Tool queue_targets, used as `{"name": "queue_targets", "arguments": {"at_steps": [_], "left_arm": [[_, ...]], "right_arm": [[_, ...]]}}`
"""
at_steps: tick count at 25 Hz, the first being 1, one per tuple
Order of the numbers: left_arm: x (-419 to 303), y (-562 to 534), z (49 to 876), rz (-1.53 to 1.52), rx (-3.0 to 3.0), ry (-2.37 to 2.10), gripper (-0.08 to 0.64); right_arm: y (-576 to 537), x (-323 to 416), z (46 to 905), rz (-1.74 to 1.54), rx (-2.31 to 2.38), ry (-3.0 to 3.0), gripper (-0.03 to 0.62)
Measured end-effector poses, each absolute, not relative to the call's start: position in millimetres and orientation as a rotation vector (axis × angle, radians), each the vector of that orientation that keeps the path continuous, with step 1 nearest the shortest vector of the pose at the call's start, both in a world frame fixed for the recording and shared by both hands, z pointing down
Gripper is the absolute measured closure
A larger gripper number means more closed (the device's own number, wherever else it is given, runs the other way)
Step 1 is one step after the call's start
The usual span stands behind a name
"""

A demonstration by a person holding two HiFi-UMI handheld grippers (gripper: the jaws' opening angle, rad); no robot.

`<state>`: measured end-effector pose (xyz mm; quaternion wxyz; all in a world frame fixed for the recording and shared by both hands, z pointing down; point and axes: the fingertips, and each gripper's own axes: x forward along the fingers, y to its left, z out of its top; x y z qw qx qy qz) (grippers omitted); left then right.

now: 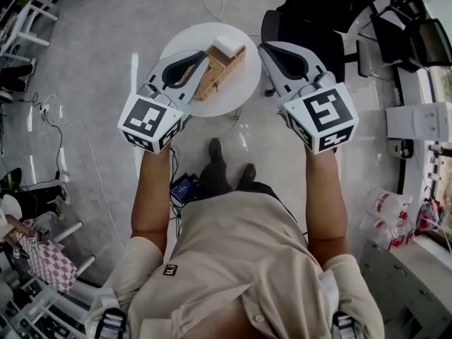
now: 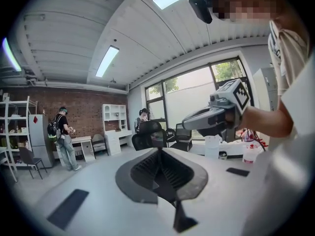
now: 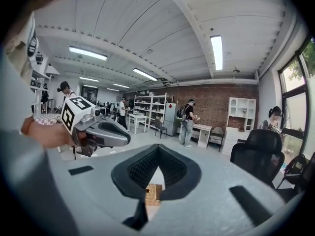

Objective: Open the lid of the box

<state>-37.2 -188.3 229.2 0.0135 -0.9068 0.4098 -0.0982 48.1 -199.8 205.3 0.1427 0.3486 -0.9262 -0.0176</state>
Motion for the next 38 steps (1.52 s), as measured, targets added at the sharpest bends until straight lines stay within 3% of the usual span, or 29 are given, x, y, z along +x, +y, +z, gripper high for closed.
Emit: {"name": "queue_targets", "arguments": {"at_steps": [38], "left_arm": [[-71.4, -270.2, 494.6, -0.704, -3.072, 1.232, 0.538]], "right_arm": [[-279.5, 29.0, 410.0, 0.254, 1.083, -2.494, 0.600]]}}
